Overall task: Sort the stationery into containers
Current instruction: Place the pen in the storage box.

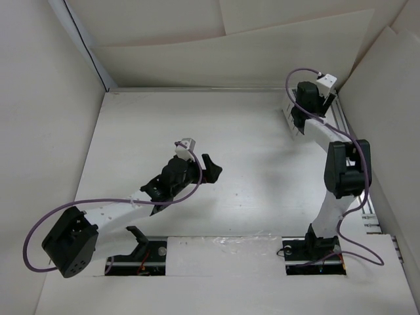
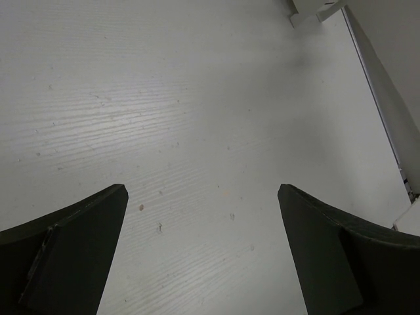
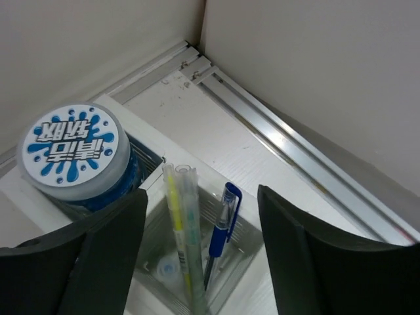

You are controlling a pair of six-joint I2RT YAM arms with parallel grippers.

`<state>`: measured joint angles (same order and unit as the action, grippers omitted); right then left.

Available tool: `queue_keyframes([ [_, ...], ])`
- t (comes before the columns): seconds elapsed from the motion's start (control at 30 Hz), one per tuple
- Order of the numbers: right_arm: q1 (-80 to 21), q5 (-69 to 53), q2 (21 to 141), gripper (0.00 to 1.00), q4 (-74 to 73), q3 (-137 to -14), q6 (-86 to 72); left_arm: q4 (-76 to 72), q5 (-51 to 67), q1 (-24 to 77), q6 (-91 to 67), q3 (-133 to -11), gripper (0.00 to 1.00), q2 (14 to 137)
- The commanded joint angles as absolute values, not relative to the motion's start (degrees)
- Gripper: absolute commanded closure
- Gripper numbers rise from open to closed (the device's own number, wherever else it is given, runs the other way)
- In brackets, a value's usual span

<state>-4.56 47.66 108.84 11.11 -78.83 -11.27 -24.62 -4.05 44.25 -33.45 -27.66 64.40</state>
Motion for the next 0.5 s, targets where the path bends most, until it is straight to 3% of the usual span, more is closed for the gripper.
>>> queue_keyframes([
  [0.0,-5.62,47.73,102.4,0.24,13.89,-77.52,-13.01,-25.94,-3.52,44.38,-32.61,-27.86,0.0,62.14],
  [0.03,-5.63,47.72,100.04,0.13,13.36,-76.82,-13.7,-25.14,-4.3,44.38,-32.61,-28.56,0.0,61.44],
  [0.13,-6.77,45.8,95.82,0.0,10.55,-76.2,-15.2,-21.8,-6.06,44.38,-32.61,-29.96,0.0,59.95],
  [0.3,-8.17,39.56,84.39,0.0,-0.14,-74.27,-19.77,-16.62,-7.55,44.38,-32.61,-32.43,0.0,56.17],
  [0.47,-12.47,22.27,72.0,0.0,-3.16,-62.62,-24.16,-13.81,-9.76,44.38,-33.22,-33.57,0.0,51.51],
])
